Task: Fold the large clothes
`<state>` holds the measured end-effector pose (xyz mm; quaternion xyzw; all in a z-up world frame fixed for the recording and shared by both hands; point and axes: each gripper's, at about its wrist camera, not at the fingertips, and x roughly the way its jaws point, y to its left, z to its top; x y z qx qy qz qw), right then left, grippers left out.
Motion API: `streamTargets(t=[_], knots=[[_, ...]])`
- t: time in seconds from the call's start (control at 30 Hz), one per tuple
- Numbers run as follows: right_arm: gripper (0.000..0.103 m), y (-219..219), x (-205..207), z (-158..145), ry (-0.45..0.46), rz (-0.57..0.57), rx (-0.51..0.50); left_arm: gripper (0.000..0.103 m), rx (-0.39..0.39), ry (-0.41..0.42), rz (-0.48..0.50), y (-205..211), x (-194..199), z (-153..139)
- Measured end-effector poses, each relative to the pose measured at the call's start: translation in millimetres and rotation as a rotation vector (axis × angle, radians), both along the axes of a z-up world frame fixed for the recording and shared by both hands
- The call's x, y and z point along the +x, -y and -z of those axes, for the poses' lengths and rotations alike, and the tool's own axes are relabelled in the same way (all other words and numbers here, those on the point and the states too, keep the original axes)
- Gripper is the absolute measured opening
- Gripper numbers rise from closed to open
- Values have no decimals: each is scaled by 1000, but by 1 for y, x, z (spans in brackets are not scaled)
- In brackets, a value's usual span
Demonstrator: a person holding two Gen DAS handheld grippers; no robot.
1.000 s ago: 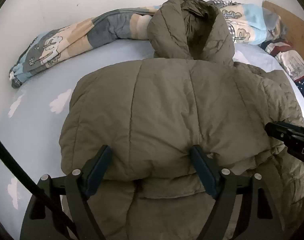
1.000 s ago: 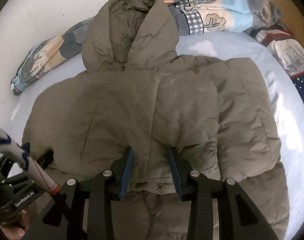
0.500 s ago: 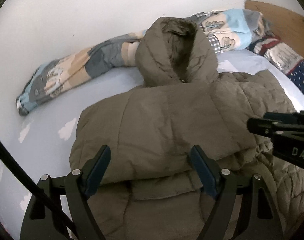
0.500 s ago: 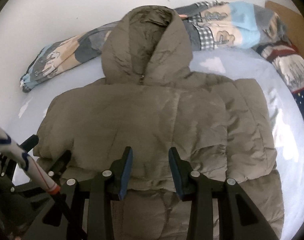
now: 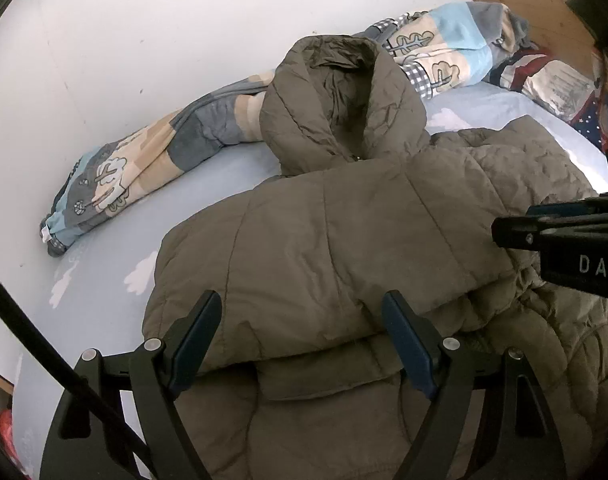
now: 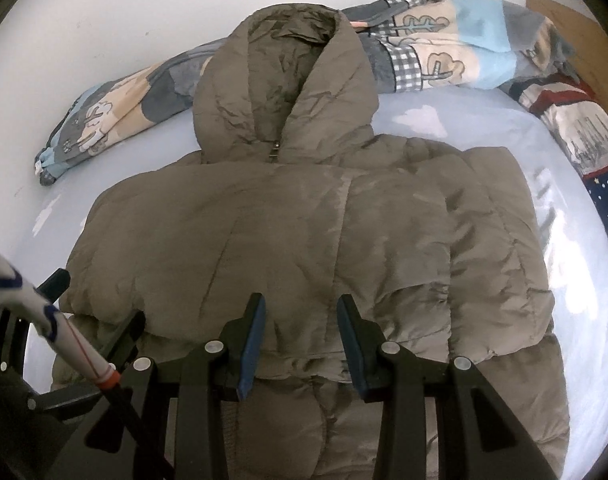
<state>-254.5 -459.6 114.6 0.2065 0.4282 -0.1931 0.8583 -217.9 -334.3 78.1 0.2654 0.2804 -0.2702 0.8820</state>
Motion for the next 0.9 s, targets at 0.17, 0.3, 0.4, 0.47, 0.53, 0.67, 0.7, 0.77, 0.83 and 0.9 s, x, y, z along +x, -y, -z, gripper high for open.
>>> streamTargets(t=[0.17, 0.3, 0.4, 0.47, 0.53, 0.67, 0.7, 0.77, 0.83, 0.9], knots=[[40, 3, -1, 1, -4, 10, -1, 81, 4, -3, -2, 0, 0, 2], [40, 4, 0, 6, -24, 11, -2, 81, 12, -8, -2, 0, 2, 5], [40, 5, 2, 10, -35, 6, -2, 81, 21, -15, -3, 1, 3, 7], [41, 5, 2, 12, -39, 6, 0, 81, 25, -22, -4, 1, 4, 9], [41, 7, 2, 15, -40, 6, 11, 81, 26, -27, -5, 0, 5, 11], [41, 10, 2, 18, -40, 6, 32, 81, 28, -26, -4, 1, 4, 11], [42, 10, 2, 18, -42, 5, 32, 81, 28, -27, -4, 1, 4, 11], [42, 10, 2, 17, -45, 5, 34, 81, 15, -33, -6, -1, 5, 8], [42, 12, 1, 13, -35, 10, 44, 81, -18, -39, -16, -6, 9, 0], [42, 17, -3, 5, -3, 22, 60, 81, -63, -45, -39, -14, 17, -9]])
